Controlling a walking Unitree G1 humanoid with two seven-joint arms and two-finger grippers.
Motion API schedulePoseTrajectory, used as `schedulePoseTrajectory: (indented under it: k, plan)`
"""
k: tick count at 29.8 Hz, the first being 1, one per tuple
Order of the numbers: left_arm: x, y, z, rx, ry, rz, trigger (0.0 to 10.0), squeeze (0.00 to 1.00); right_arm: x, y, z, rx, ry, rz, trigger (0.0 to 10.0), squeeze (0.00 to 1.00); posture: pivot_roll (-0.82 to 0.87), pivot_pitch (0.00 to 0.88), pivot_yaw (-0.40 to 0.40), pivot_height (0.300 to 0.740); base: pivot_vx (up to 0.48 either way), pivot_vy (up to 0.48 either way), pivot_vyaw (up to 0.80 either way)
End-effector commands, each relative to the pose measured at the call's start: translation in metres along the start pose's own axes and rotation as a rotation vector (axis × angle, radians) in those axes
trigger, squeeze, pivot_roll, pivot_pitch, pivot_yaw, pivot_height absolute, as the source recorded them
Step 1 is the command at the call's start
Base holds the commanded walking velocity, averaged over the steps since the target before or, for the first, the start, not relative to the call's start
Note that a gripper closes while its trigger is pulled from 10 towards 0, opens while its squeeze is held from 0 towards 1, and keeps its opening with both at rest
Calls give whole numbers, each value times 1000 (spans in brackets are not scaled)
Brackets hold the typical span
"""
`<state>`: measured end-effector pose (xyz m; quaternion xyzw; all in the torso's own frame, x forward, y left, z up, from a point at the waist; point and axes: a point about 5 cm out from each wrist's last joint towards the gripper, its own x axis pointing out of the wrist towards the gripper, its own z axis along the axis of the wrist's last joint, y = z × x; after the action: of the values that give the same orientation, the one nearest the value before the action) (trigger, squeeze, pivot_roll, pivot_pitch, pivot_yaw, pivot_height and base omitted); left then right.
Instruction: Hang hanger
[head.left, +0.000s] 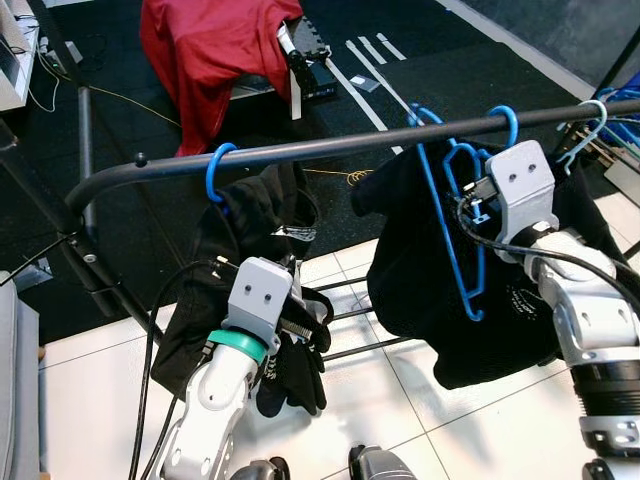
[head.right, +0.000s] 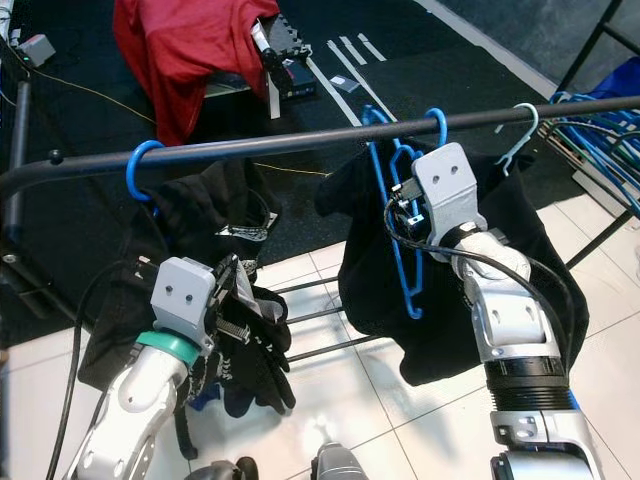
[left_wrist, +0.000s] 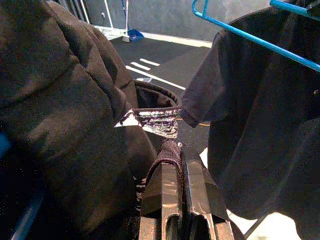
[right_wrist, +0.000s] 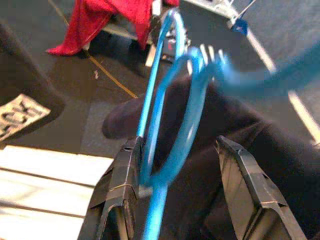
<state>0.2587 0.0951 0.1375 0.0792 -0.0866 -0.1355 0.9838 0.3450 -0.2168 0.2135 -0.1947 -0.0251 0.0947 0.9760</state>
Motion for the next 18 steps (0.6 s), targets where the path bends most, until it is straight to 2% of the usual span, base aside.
schedulePoseTrajectory:
  k: [1,5,10,11,12,13,18]
  plan:
    - [1,-1,1,0,1,-9,10000,0,3,-6,0,13,-10,-52,10000,0,-191,96,34,740,0,0,0]
    - [2,-2,1,2,-2,-12,10000,0,15,-7,4,36,-28,-96,10000,0,-185,95,36,740,0,0,0]
    - [2,-2,2,1,-3,-9,10000,0,21,-8,8,35,-37,-95,10000,0,-177,95,32,740,0,0,0]
    - [2,-2,2,-1,-2,-6,10000,0,24,-9,9,41,-34,-88,2275,0,-174,96,30,740,0,0,0]
    - [2,-2,2,-1,-2,-6,10000,0,24,-9,9,41,-34,-88,2275,0,-174,96,30,740,0,0,0]
    - [1,-2,2,-1,-1,-4,10000,0,25,-9,8,43,-30,-83,0,0,-176,98,29,740,0,0,0]
    - [1,-2,2,-3,0,-5,10000,0,24,-8,6,44,-30,-73,0,0,-178,100,32,740,0,0,0]
